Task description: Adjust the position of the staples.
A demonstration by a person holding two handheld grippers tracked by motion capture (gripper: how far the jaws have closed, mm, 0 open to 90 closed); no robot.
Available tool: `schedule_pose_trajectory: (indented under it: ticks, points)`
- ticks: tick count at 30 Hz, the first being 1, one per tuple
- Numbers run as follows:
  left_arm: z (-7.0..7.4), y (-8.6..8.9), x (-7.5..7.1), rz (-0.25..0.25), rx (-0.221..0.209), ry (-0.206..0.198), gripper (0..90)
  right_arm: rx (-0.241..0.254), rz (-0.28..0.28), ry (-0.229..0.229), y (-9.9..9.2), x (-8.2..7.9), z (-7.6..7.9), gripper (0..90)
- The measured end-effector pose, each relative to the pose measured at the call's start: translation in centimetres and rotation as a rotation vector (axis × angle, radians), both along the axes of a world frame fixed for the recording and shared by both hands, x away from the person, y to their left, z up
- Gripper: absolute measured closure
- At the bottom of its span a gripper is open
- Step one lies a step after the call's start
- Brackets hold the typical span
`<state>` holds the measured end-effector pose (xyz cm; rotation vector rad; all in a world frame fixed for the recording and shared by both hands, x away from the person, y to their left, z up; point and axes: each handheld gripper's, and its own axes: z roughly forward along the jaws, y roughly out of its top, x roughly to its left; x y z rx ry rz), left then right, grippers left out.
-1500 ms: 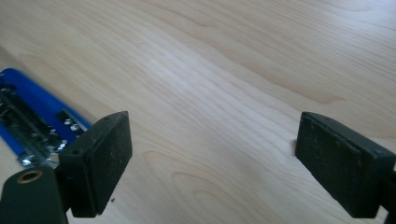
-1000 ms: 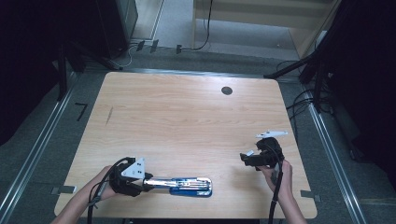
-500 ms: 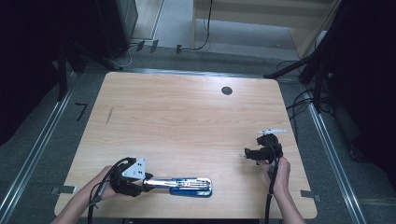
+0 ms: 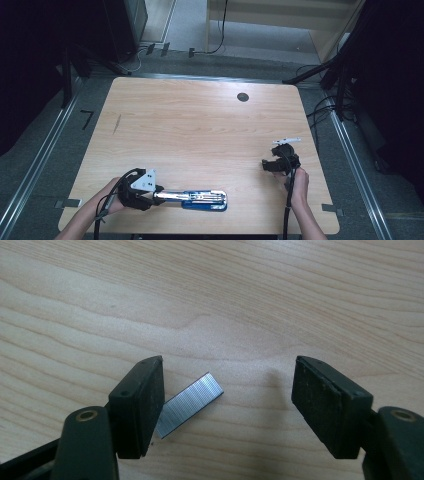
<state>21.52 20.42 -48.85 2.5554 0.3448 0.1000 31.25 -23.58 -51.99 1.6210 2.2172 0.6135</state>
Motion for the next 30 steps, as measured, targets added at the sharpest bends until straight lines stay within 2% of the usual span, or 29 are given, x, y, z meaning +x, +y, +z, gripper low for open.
schedule_pose_trajectory:
  ticks: [8, 15, 20, 24, 28, 30]
  points:
    - [0.0, 0.0, 0.0, -0.002, 0.006, -0.003, 60.2, -0.011, 0.02, 0.033, -0.3, -0.3, 0.3, 39.7]
    - [0.0, 0.0, 0.0, -0.003, 0.006, -0.002, 60.2, -0.015, 0.03, 0.052, -0.9, -0.5, 0.8, 57.8]
    - [0.0, -0.1, 0.0, -0.005, 0.011, -0.005, 60.1, 0.013, 0.014, 0.06, -1.1, -0.6, 1.1, 65.5]
    - [-0.1, -0.1, 0.0, -0.005, 0.015, -0.007, 60.1, 0.063, -0.007, 0.044, -1.2, -0.5, 1.2, 65.9]
    - [-0.1, -0.1, 0.0, -0.004, 0.012, -0.008, 60.1, 0.075, -0.036, 0.027, -1.2, -0.3, 1.0, 67.9]
    - [-0.1, -0.1, -0.1, -0.005, 0.012, -0.009, 60.1, 0.084, -0.042, 0.034, -1.2, -0.2, 0.9, 68.1]
